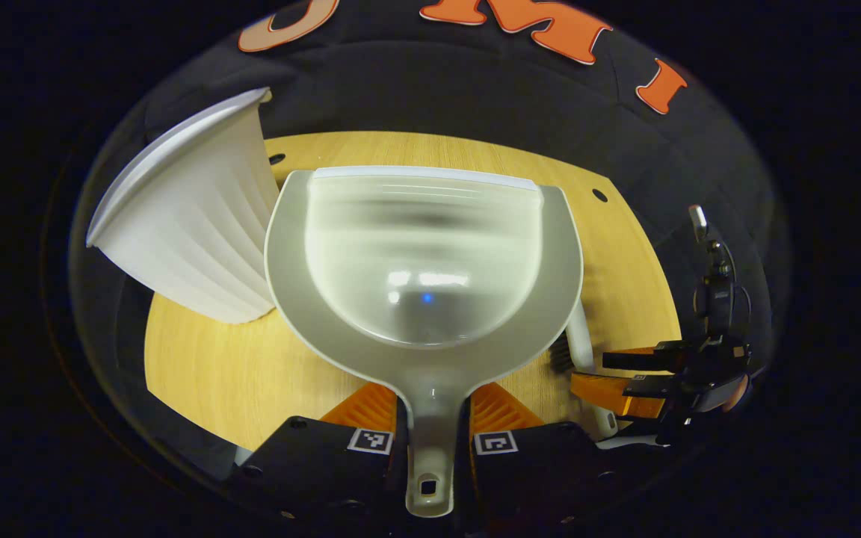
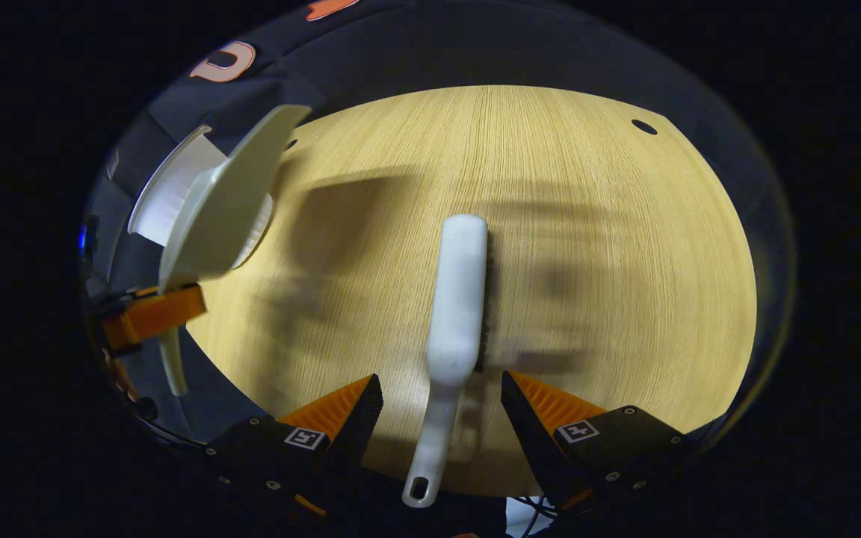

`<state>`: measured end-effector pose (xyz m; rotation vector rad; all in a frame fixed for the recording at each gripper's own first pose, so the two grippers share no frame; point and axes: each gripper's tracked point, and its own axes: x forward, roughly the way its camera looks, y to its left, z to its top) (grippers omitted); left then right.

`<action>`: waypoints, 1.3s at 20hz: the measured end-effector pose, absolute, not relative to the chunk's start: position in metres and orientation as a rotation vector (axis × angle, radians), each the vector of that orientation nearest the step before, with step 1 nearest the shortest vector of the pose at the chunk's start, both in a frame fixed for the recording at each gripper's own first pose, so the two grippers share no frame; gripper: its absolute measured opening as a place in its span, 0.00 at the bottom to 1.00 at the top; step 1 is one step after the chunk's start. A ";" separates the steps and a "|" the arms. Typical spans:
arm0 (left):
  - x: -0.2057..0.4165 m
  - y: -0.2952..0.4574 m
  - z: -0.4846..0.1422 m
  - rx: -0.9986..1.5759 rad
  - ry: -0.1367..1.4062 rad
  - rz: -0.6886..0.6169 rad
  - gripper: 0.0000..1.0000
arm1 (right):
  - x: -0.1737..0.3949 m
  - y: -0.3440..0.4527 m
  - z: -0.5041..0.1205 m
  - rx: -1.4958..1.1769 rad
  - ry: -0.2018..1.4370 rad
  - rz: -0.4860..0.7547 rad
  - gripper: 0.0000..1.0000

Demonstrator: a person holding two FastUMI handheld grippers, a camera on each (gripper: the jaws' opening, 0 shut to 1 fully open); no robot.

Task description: Pick up the small broom and dustpan from the desktop, sweep the trash into the dustpan with the broom, and then empty the trash into the garbage bin.

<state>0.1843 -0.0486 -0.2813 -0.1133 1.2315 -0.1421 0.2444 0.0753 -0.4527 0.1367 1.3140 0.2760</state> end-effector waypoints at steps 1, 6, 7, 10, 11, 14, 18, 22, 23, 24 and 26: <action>0.185 -0.047 -0.290 -0.119 1.264 -0.144 0.25 | 0.243 0.076 -0.453 0.138 1.319 0.276 0.96; 0.175 -0.040 -0.320 -0.106 1.427 -0.139 0.25 | 0.234 0.081 -0.460 0.127 1.356 0.287 0.96; 0.175 -0.046 -0.332 -0.108 1.458 -0.140 0.26 | 0.232 0.083 -0.460 0.130 1.362 0.293 0.96; 0.179 -0.043 -0.330 -0.113 1.500 -0.147 0.26 | 0.229 0.087 -0.459 0.135 1.373 0.308 0.96; 0.177 -0.042 -0.331 -0.107 1.516 -0.133 0.27 | 0.228 0.090 -0.457 0.142 1.374 0.312 0.97; 0.179 -0.048 -0.324 -0.075 1.510 -0.125 0.27 | 0.228 0.090 -0.455 0.166 1.369 0.314 0.97; 0.178 -0.047 -0.322 -0.068 1.497 -0.113 0.35 | 0.242 0.079 -0.445 0.196 1.303 0.265 0.97; 0.183 -0.045 -0.299 -0.059 1.458 -0.130 0.58 | 0.251 0.060 -0.427 0.200 1.241 0.212 0.97; 0.182 -0.044 -0.294 -0.054 1.450 -0.127 0.65 | 0.253 0.057 -0.423 0.196 1.217 0.202 0.97; 0.183 -0.043 -0.288 -0.053 1.435 -0.125 0.66 | 0.256 0.054 -0.415 0.190 1.190 0.194 0.96; 0.194 -0.044 -0.277 -0.041 1.375 -0.120 0.69 | 0.269 0.045 -0.396 0.163 1.108 0.180 0.97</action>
